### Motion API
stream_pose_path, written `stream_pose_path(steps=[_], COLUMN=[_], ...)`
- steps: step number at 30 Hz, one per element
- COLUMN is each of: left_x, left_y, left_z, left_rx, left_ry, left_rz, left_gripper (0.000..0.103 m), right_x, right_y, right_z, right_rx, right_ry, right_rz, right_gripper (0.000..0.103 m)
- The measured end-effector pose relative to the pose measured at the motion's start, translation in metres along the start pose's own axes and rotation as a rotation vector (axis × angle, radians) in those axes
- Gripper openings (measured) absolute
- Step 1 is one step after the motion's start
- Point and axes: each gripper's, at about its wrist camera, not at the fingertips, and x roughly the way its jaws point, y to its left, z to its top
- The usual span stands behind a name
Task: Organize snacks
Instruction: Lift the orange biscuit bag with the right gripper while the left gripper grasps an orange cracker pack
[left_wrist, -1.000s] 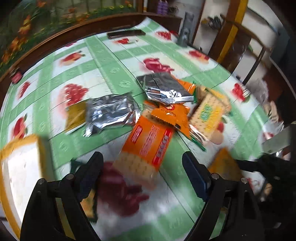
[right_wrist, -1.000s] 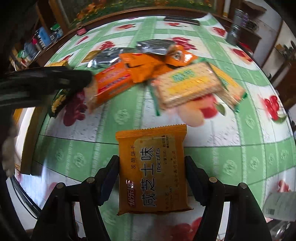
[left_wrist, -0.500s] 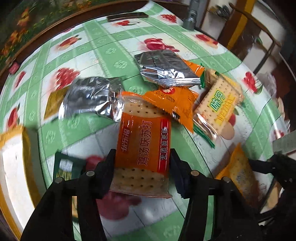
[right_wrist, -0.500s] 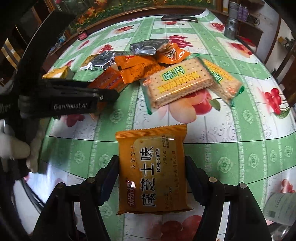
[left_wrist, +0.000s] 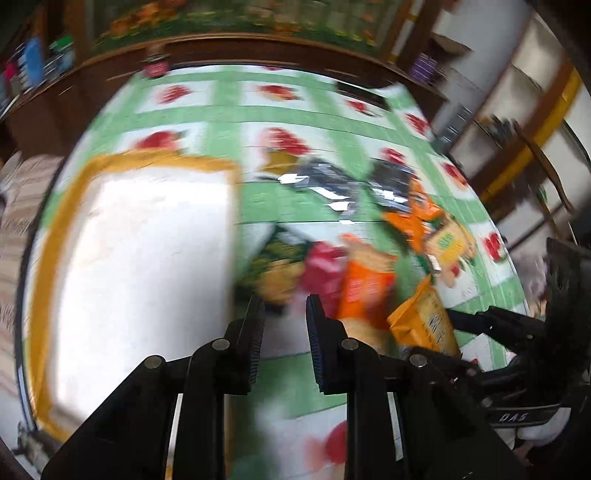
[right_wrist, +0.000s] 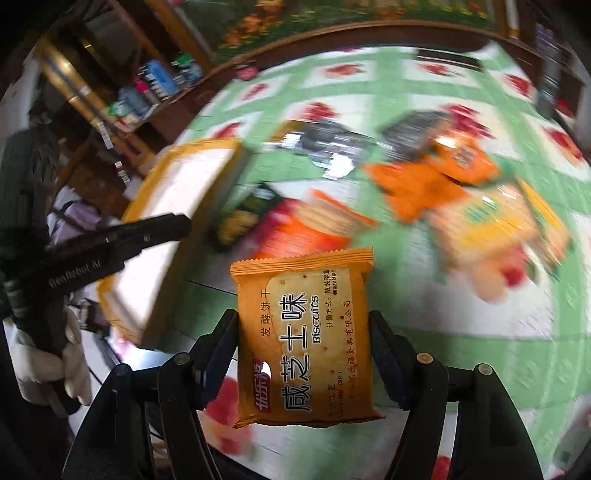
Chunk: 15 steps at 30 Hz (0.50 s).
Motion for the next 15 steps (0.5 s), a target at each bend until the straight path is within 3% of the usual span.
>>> stream_pose_path(steps=[4,7,10,15], left_x=[-0.007,-0.008,-0.003,0.022], left_y=[0.015,0.003,-0.013,-0.045], left_z=[-0.005,-0.003,0.001,-0.002], left_rx=[-0.015,0.018,0.059,0.131], left_ry=[0.015,0.019,0.034,0.099], left_rz=[-0.029,-0.081,-0.101,-0.116], left_gripper=[0.021,0.026,0.035,0.038], right_x=[0.008,0.009,0.007,0.008], right_y=[0.036,0.043,0.034,-0.003], right_z=[0.015,0.022,0.022,0.012], right_rx=[-0.058,-0.05,-0.015,0.079], right_ry=[-0.006,-0.004,-0.003,0.017], right_rz=[0.027,0.031,0.023,-0.035], right_gripper=[0.07,0.07,0.07,0.071])
